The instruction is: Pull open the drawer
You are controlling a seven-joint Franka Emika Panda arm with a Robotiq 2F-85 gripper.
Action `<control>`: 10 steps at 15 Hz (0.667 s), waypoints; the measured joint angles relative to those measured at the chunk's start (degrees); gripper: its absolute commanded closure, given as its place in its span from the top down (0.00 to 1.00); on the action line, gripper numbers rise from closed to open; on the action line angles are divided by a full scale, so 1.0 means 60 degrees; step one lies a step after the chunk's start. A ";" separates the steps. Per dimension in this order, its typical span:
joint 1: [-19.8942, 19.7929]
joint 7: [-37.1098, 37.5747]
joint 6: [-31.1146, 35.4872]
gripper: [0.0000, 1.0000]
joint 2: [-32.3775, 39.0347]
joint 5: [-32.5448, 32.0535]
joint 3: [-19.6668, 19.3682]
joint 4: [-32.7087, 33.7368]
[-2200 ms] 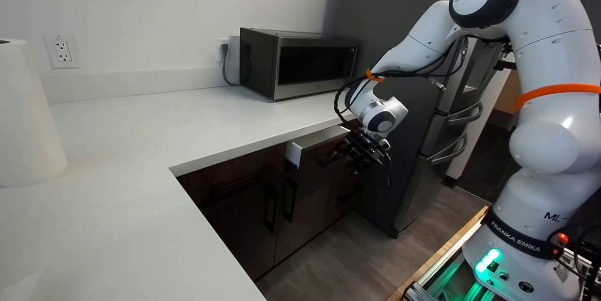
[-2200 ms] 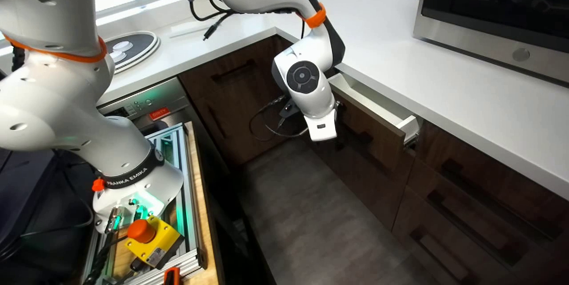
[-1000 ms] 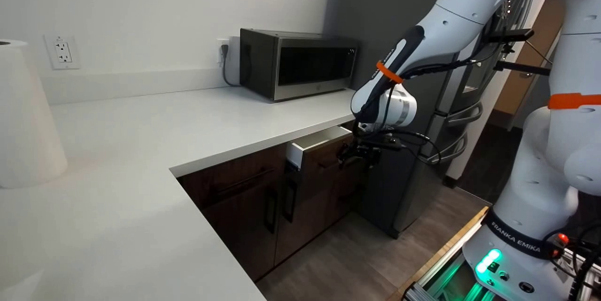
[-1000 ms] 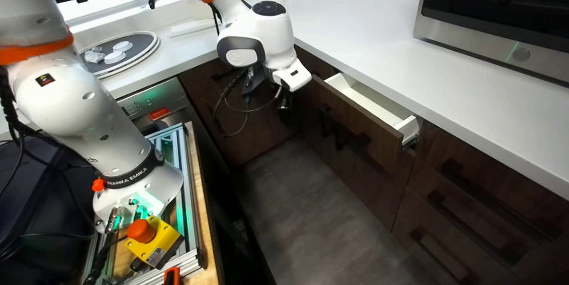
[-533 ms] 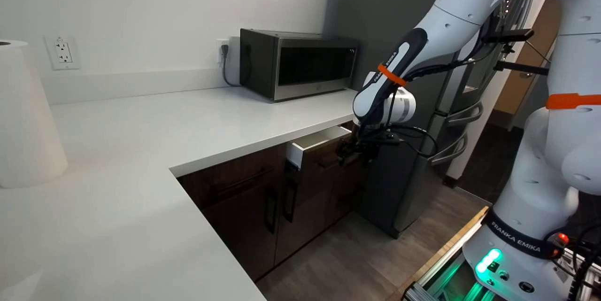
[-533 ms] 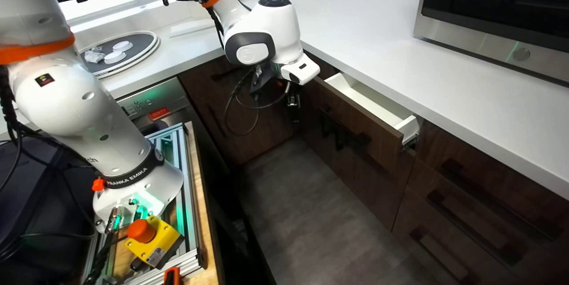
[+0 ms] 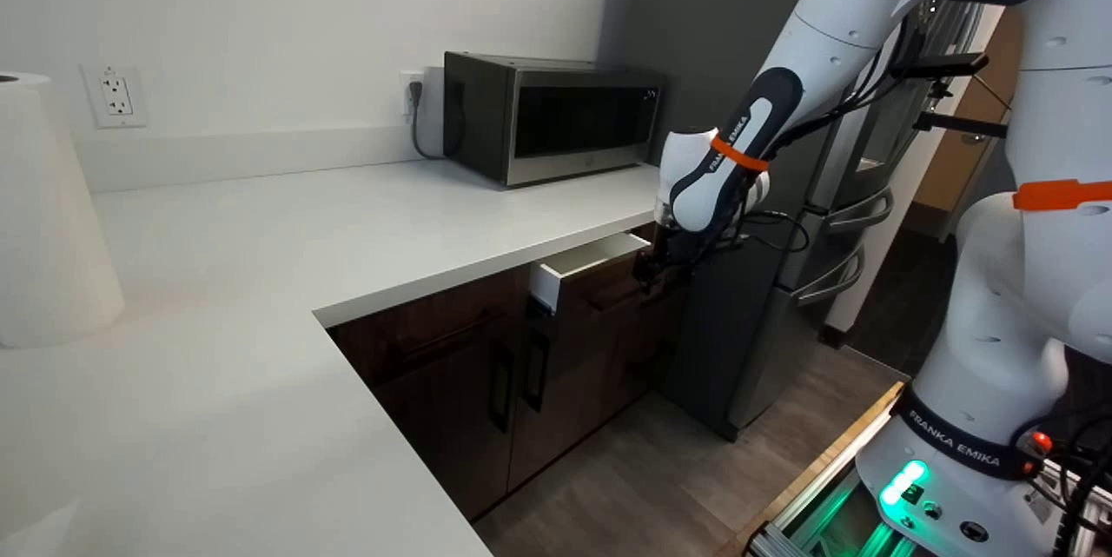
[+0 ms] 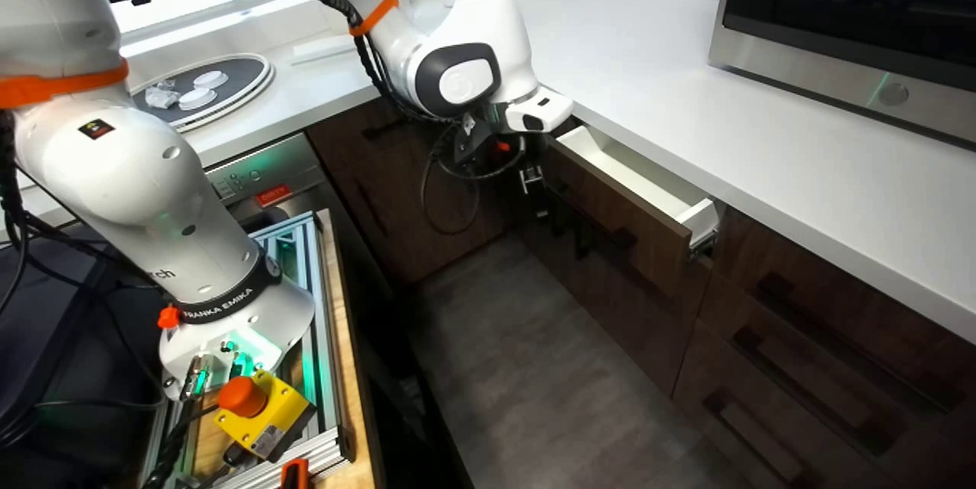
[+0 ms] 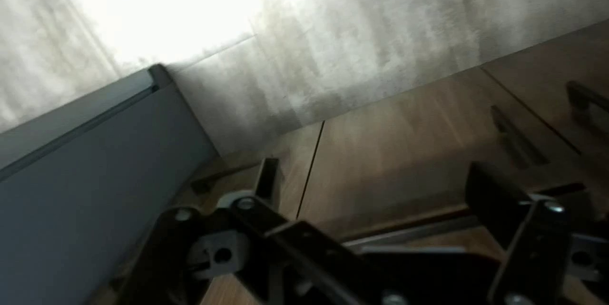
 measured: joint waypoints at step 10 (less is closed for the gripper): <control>0.2142 0.1316 -0.0076 0.33 0.0245 -0.3215 -0.2260 0.1460</control>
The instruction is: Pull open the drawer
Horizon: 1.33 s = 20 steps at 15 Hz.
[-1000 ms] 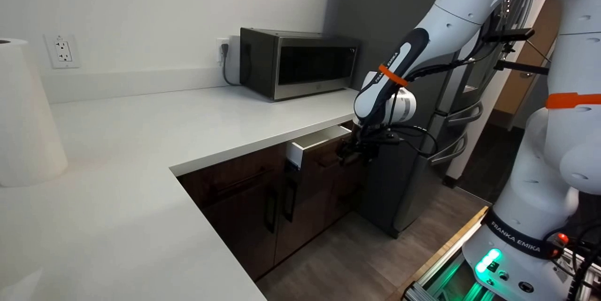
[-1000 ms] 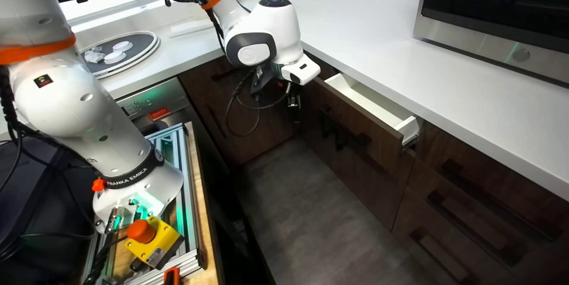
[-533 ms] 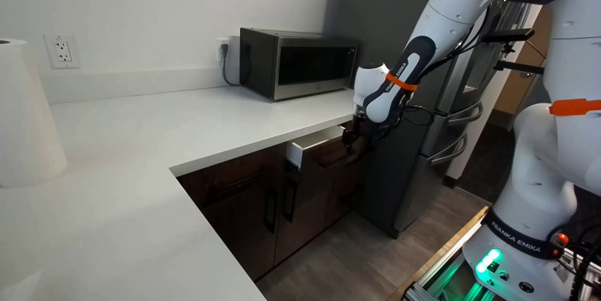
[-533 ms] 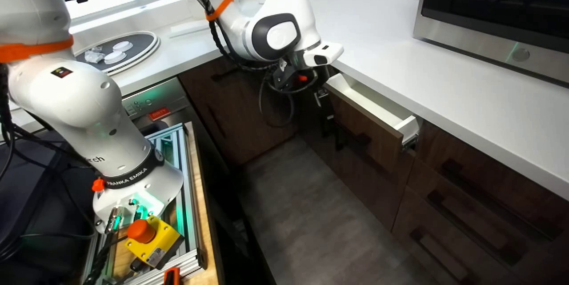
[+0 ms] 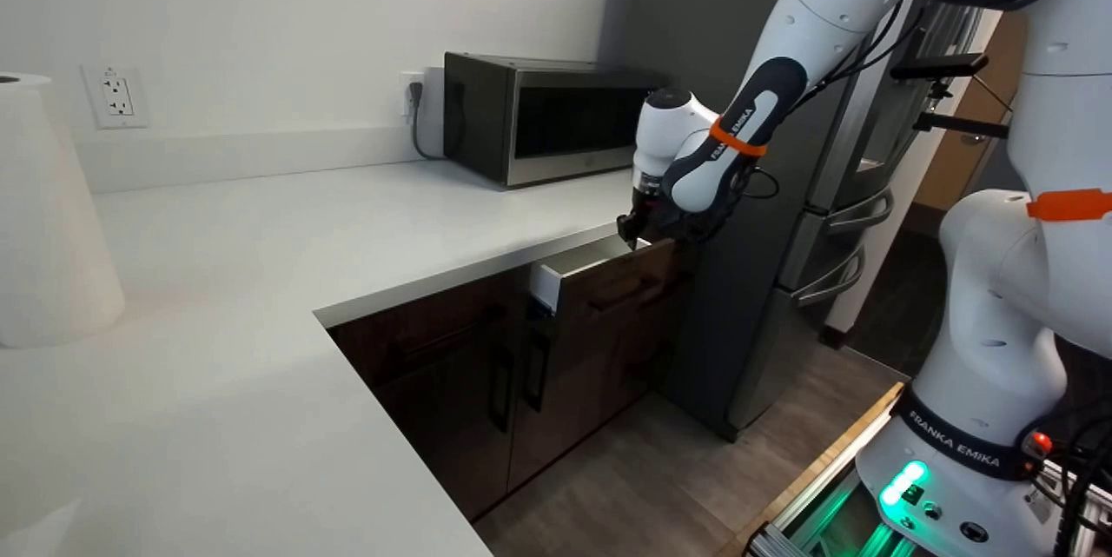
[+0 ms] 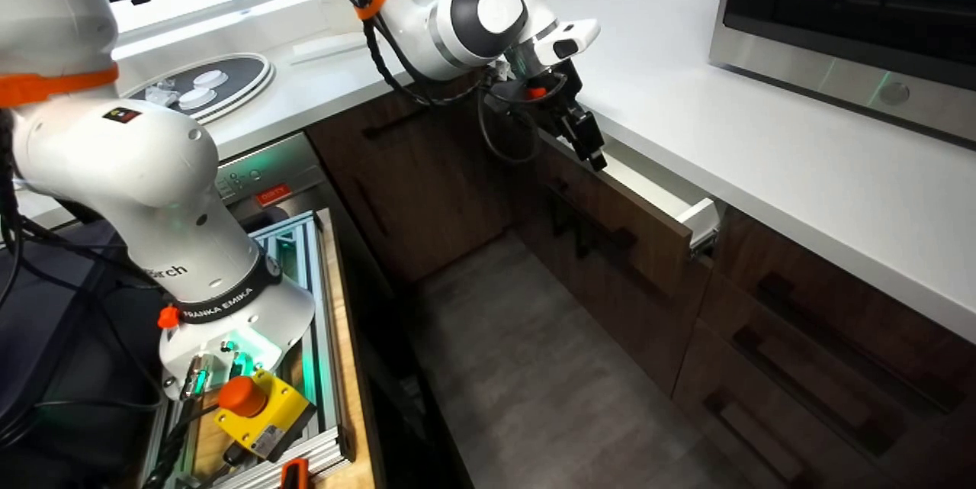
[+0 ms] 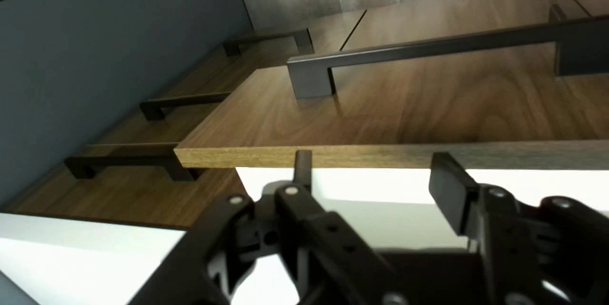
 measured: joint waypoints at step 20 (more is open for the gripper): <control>-0.1785 -0.0554 0.4294 0.00 0.1739 -0.0143 0.1020 0.0185</control>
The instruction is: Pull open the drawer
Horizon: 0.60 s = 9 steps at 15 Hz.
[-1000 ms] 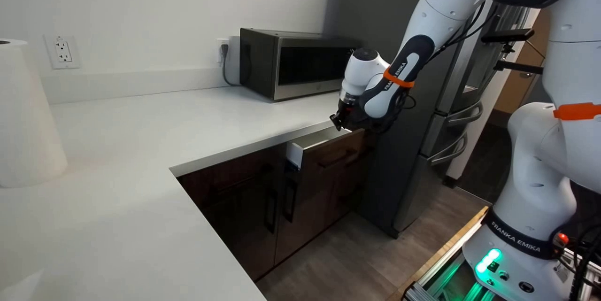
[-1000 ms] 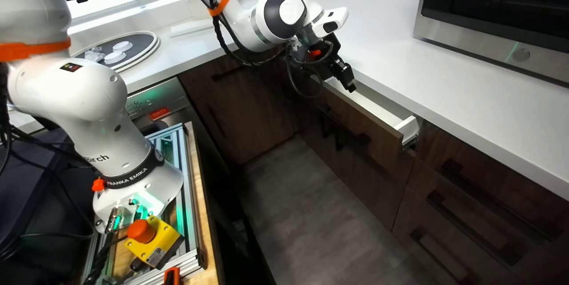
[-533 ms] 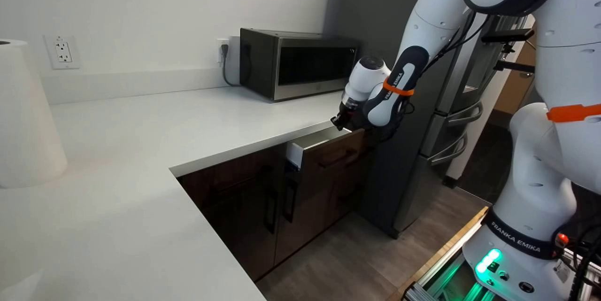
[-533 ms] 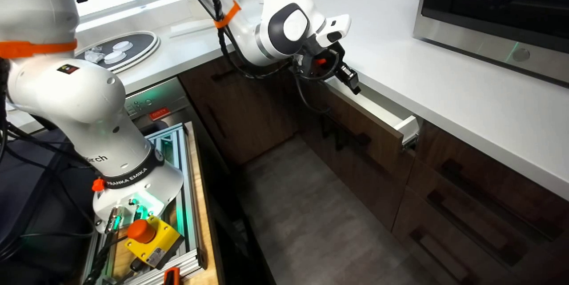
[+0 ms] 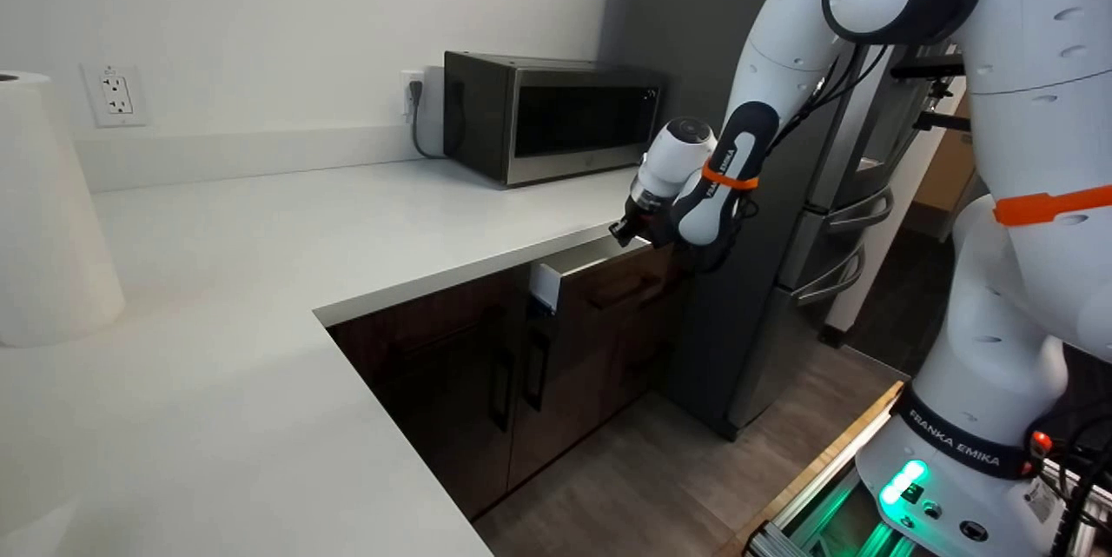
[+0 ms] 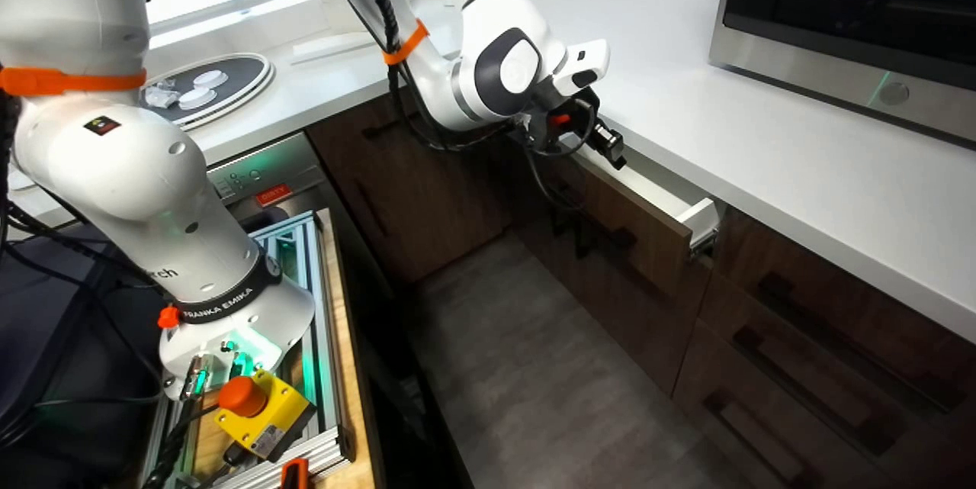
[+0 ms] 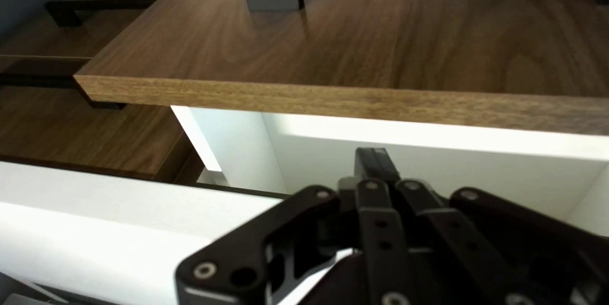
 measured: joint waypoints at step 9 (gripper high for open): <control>-0.1515 -0.0068 -0.0093 0.00 0.0458 0.0005 0.1467 0.0513</control>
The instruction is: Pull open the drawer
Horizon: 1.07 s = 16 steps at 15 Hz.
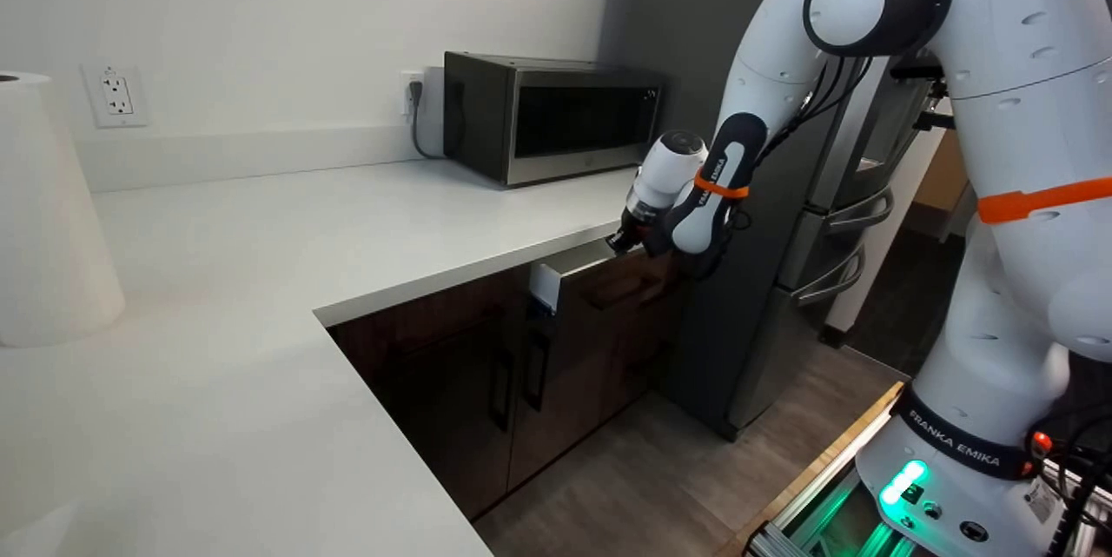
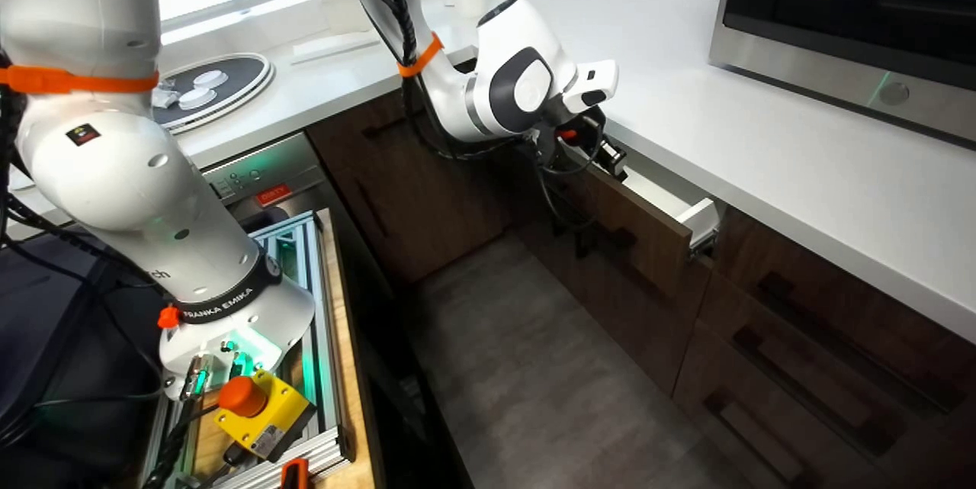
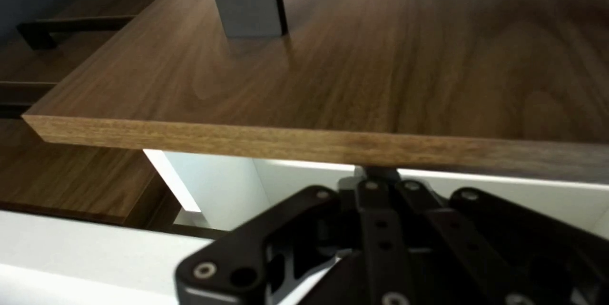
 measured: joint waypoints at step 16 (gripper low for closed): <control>-0.2724 -0.1494 -0.7068 0.00 -0.1372 0.2273 0.3841 0.0493</control>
